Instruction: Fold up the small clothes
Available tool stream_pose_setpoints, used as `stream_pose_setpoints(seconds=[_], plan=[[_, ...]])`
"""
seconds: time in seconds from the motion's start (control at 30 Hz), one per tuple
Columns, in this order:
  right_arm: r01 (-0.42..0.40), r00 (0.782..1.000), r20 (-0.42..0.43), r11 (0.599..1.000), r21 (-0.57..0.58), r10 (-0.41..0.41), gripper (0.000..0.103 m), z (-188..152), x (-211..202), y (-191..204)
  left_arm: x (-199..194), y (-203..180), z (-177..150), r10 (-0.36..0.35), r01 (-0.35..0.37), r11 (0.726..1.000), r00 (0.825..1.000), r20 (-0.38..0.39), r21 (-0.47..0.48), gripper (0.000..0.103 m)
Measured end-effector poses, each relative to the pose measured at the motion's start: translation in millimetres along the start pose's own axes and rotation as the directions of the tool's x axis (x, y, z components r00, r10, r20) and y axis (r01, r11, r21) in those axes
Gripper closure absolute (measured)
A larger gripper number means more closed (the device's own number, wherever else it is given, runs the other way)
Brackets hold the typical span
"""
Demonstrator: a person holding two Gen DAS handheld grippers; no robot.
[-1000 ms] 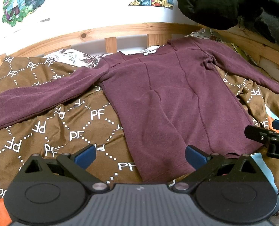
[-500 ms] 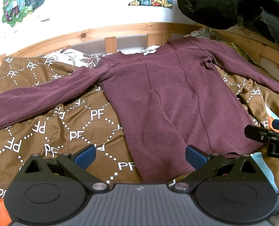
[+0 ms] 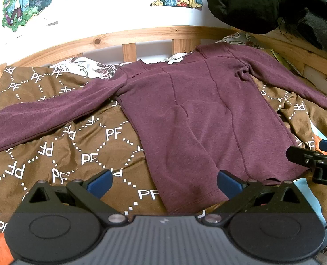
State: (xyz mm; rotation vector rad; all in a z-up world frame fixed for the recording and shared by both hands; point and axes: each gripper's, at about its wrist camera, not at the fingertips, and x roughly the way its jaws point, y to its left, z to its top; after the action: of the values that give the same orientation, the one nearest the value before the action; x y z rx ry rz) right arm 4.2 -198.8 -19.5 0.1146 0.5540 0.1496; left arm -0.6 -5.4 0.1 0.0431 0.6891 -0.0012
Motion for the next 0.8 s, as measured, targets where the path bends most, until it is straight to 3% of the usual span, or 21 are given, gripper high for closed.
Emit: stream_pose_setpoints(seconds=[0.47, 0.8], plan=[[0.053, 0.998, -0.025, 0.998, 0.027, -0.052, 0.0, -2.5, 3.1, -4.2, 5.6, -0.7, -0.1, 0.018, -0.018, 1.0, 1.0, -0.025, 0.009, 0.001], [0.112, 0.994, -0.026, 0.992, 0.052, -0.111, 0.0, 4.4, 4.1, -15.9, 28.3, 16.5, 25.6, 0.118, -0.123, 0.992, 0.986, -0.119, -0.036, 0.001]])
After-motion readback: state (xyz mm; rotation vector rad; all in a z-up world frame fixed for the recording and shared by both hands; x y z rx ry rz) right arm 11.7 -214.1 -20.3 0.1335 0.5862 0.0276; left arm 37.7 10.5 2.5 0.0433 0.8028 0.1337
